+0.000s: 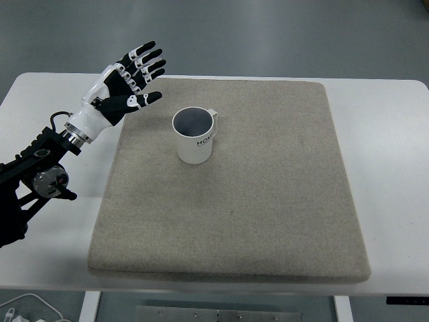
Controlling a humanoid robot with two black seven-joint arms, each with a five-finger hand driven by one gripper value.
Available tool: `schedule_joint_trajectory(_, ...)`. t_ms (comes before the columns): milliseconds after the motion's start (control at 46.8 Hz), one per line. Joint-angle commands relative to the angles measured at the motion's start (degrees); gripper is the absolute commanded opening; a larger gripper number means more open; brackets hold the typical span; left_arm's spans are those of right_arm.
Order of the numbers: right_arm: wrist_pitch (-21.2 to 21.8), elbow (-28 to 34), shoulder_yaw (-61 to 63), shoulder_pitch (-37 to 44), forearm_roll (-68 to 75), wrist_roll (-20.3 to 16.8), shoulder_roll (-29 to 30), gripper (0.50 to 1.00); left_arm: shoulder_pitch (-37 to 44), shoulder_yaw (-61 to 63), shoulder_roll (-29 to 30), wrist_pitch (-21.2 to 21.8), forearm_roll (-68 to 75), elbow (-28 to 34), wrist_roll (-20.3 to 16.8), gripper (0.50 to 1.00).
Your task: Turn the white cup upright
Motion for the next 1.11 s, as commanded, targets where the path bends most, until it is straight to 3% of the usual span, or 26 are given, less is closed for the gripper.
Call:
schedule_joint_trajectory(0, 0.0, 0.0, 0.0, 0.0, 0.0, 0.0, 0.0, 0.930, -0.5, 0.0, 2.0, 0.0, -0.8, 0.0, 0.0, 0.992)
schedule_joint_trajectory(406, 0.0, 0.0, 0.0, 0.0, 0.0, 0.0, 0.0, 0.930, -5.3, 0.2, 3.8, -0.7, -4.3, 4.9, 0.2, 0.994)
schedule_joint_trajectory(683, 0.0, 0.0, 0.0, 0.0, 0.0, 0.0, 0.0, 0.930, -5.9, 0.1, 3.8, -0.9, -15.9, 7.3, 13.9, 0.996)
schedule_joint_trajectory(1089, 0.0, 0.0, 0.0, 0.0, 0.0, 0.0, 0.0, 0.928, -6.9, -0.1, 3.9, 0.0, -29.6, 7.5, 28.0, 0.996)
